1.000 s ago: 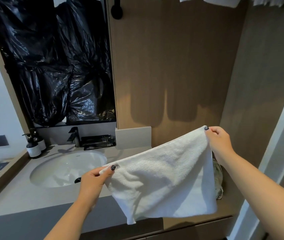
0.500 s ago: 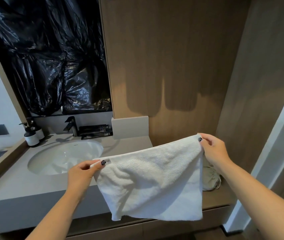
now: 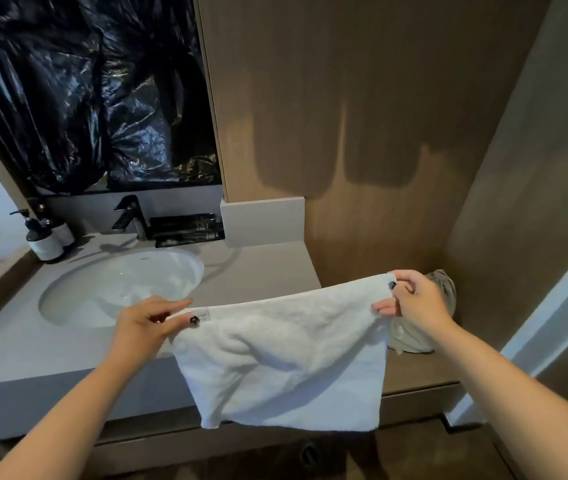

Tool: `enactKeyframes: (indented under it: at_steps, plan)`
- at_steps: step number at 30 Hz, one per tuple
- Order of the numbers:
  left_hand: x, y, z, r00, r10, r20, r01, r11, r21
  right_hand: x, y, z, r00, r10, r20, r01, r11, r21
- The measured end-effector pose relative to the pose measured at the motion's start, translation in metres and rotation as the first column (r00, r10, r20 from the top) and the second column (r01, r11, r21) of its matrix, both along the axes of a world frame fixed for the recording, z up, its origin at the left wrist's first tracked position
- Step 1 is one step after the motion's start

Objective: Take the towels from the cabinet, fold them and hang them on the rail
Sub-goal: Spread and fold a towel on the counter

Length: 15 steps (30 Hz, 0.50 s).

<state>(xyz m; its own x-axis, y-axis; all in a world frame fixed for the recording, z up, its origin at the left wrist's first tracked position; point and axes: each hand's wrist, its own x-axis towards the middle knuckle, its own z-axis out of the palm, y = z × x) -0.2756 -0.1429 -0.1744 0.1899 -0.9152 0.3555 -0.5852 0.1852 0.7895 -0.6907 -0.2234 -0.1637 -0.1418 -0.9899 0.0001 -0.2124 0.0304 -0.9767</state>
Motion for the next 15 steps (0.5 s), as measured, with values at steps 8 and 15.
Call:
enactKeyframes:
  at_steps: [8, 15]
  plan:
    - [0.066, -0.095, -0.011, 0.876, -0.165, 0.453, 0.207, 0.977, -0.044, 0.054, -0.080, -0.023, 0.994, -0.081, 0.074, 0.075, 0.994, 0.084]
    - [0.109, -0.193, -0.022, 0.848, -0.187, 0.496, 0.092, 0.973, 0.211, 0.103, -0.169, -0.047, 0.980, -0.171, 0.100, 0.156, 0.978, 0.141]
